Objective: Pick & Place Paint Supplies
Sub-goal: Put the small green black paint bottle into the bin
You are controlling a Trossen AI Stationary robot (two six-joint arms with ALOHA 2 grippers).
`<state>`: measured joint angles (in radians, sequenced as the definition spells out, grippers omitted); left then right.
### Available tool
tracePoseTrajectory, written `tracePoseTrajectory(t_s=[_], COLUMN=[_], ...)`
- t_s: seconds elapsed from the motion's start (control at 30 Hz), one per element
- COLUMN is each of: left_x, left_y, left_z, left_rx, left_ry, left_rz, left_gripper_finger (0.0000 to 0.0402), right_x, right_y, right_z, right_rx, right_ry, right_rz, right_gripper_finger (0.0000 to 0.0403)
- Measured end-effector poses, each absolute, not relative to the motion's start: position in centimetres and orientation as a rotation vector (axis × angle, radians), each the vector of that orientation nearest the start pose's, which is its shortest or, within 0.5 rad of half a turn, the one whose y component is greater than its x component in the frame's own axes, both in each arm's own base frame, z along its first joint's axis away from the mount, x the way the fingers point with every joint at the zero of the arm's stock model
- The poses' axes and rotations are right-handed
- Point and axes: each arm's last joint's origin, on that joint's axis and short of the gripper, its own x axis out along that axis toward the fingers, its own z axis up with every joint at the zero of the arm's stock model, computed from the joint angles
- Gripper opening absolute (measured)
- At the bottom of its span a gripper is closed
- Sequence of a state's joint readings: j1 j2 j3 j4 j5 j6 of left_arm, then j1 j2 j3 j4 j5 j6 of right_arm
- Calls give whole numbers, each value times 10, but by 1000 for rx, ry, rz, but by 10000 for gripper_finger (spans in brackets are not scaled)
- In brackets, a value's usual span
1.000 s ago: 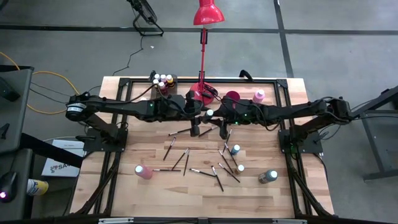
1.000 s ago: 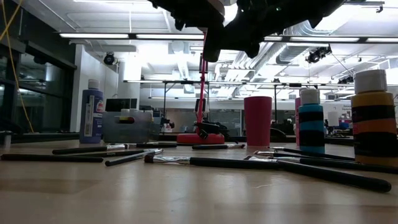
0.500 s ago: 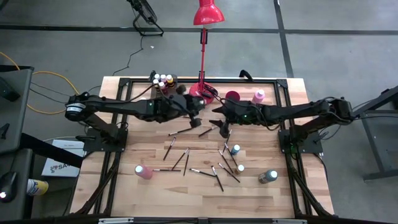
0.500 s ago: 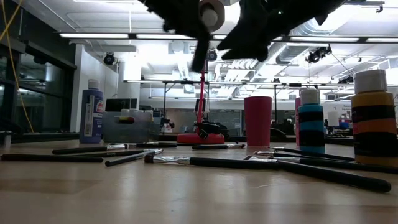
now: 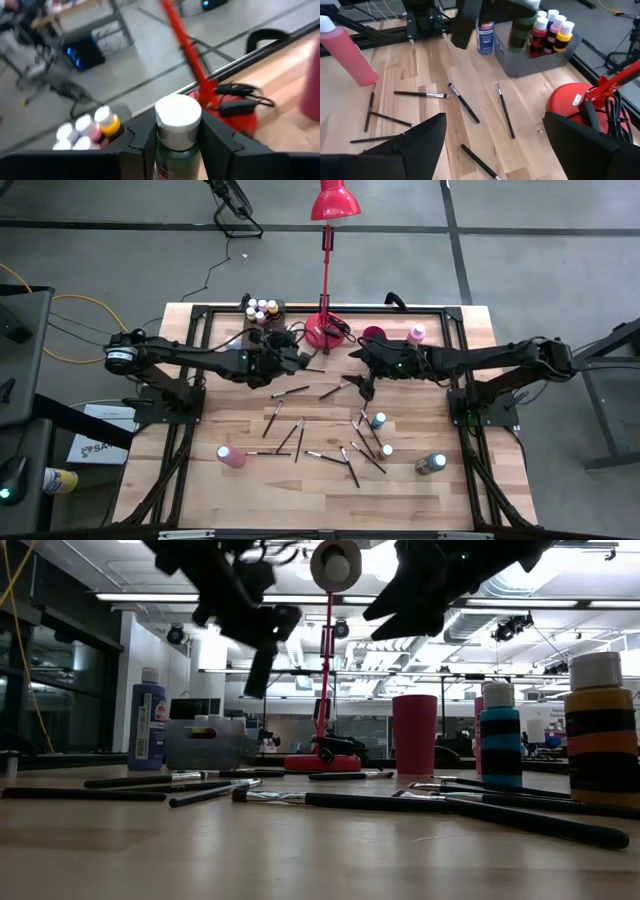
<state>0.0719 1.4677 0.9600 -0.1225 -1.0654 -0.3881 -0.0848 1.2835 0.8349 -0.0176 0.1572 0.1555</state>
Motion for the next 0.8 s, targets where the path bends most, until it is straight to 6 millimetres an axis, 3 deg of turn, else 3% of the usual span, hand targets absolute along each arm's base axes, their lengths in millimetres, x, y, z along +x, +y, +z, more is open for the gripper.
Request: tracePoseTrajectory(t_s=[0.17,0.47,0.8], left_x=[289,281,273], left_y=[68,111,155], left_z=[232,235,216], left_rx=[-125,-155,-229], left_ry=[354,349,404], left_rz=[1248,1291,1326], left_gripper_finger=[109,109,109], right_x=[277,276,275], right_y=[-29,-31,-41], right_z=[261,261,261], right_rx=[133,95,102], right_ry=[448,450,448], right_rz=[-277,-325,-365], right_gripper_finger=[326,323,323])
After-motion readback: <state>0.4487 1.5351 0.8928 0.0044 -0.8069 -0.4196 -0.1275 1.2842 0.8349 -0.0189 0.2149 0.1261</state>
